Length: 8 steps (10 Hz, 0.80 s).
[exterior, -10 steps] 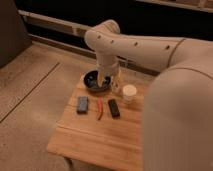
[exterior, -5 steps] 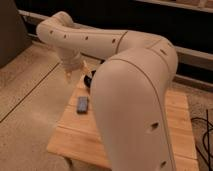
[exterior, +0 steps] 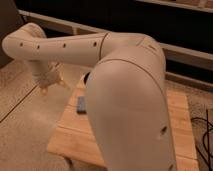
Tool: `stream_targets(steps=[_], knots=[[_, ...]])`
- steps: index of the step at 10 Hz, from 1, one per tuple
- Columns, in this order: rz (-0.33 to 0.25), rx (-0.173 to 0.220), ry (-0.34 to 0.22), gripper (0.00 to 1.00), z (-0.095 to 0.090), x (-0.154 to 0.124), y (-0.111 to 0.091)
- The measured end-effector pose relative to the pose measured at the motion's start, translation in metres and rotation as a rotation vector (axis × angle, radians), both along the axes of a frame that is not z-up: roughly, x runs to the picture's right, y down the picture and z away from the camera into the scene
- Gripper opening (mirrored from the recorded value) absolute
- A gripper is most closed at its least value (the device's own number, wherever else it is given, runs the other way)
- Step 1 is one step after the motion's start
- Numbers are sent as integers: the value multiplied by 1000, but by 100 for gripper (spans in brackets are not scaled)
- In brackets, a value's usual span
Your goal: Move the arm in a circular motion
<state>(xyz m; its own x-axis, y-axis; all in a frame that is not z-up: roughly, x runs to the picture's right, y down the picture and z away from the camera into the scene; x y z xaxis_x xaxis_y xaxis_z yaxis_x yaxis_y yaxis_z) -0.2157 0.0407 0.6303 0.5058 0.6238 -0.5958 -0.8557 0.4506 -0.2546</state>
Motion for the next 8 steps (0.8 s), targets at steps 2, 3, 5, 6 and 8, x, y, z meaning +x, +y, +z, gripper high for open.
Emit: stream_targets(steps=[2, 3, 5, 6, 8], knots=[[-4, -17, 25, 65, -14, 16, 28], [9, -26, 58, 65, -24, 33, 43], [53, -27, 134, 65, -33, 67, 53], [120, -19, 222, 65, -43, 108, 57], [208, 5, 338, 65, -51, 162, 50]])
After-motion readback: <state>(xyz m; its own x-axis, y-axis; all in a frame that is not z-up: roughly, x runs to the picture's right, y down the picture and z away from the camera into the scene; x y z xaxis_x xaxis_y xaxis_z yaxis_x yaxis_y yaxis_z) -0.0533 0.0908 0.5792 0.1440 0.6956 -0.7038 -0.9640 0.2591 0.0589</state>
